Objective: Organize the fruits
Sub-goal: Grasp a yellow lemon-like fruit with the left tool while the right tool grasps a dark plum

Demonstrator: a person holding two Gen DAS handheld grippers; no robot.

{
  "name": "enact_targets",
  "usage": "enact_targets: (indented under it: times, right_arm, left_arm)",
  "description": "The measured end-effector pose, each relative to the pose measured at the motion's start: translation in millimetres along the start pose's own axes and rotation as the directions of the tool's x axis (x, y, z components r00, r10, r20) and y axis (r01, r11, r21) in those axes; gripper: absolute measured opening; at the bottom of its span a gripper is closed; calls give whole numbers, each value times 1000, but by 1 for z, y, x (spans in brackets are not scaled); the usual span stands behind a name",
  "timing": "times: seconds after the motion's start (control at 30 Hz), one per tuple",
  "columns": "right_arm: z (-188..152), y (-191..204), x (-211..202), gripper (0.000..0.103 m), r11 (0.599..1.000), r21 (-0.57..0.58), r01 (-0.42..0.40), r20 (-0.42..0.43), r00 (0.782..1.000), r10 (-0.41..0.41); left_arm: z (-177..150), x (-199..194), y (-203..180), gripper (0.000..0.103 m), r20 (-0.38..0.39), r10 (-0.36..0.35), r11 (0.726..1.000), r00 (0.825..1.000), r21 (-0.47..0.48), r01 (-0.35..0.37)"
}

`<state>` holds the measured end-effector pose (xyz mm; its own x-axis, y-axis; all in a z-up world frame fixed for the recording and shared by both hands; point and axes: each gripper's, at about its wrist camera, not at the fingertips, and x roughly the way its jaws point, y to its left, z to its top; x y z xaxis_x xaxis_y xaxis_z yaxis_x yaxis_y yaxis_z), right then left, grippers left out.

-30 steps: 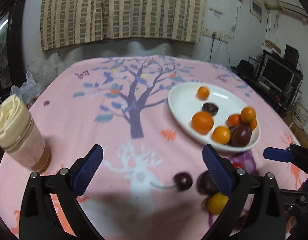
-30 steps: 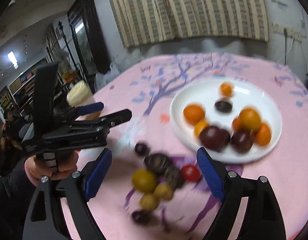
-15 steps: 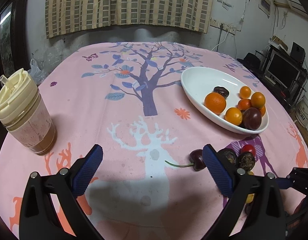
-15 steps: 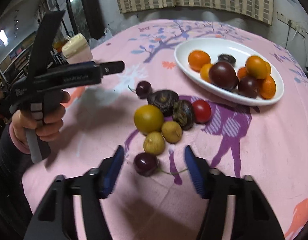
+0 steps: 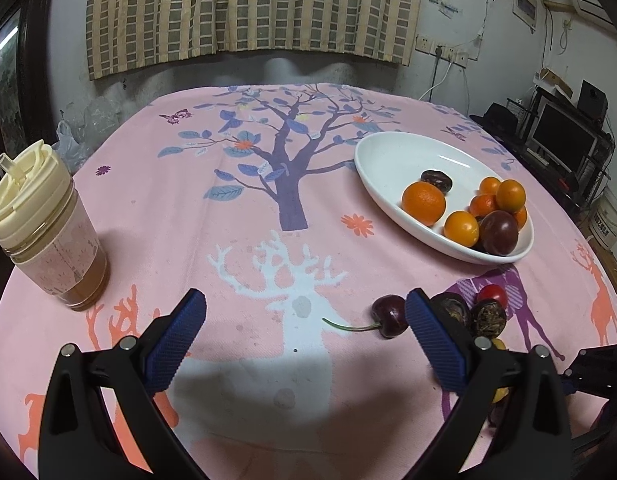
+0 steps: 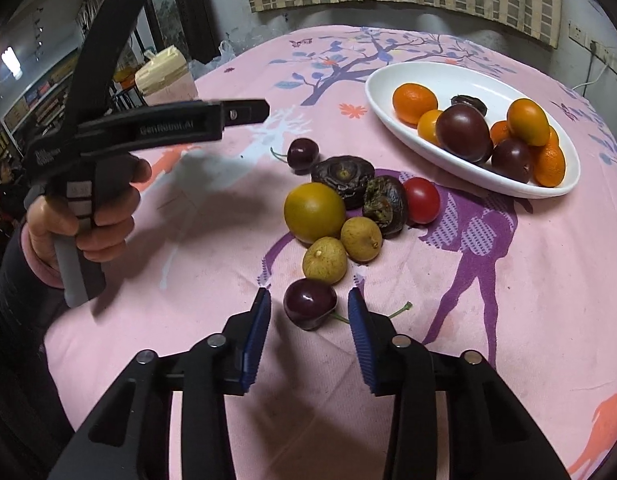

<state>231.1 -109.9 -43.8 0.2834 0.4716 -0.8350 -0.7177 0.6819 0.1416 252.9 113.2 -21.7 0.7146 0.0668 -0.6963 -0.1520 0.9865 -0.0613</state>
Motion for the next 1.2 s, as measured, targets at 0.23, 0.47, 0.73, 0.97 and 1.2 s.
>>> enact_targets:
  times: [0.23, 0.47, 0.73, 0.97, 1.2]
  right_arm:
    - [1, -7, -12, 27, 999, 32, -23, 53, 998, 21]
    - [1, -39, -30, 28, 985, 173, -27, 131, 991, 4]
    - [-2, -47, -32, 28, 978, 208, -26, 144, 990, -5]
    - [-1, -44, -31, 28, 980, 197, -22, 152, 988, -9]
    - [-1, -45, -32, 28, 979, 204, -14, 158, 987, -19]
  left_arm:
    - [-3, 1, -6, 98, -24, -52, 998, 998, 19, 53]
    - [-18, -2, -38, 79, -139, -322, 939, 936, 79, 335]
    - [-31, 15, -61, 60, -240, -391, 910, 889, 47, 413]
    - [-31, 23, -64, 49, -265, -424, 897, 866, 10, 443]
    - [-32, 21, -64, 42, -266, -428, 897, 864, -8, 442]
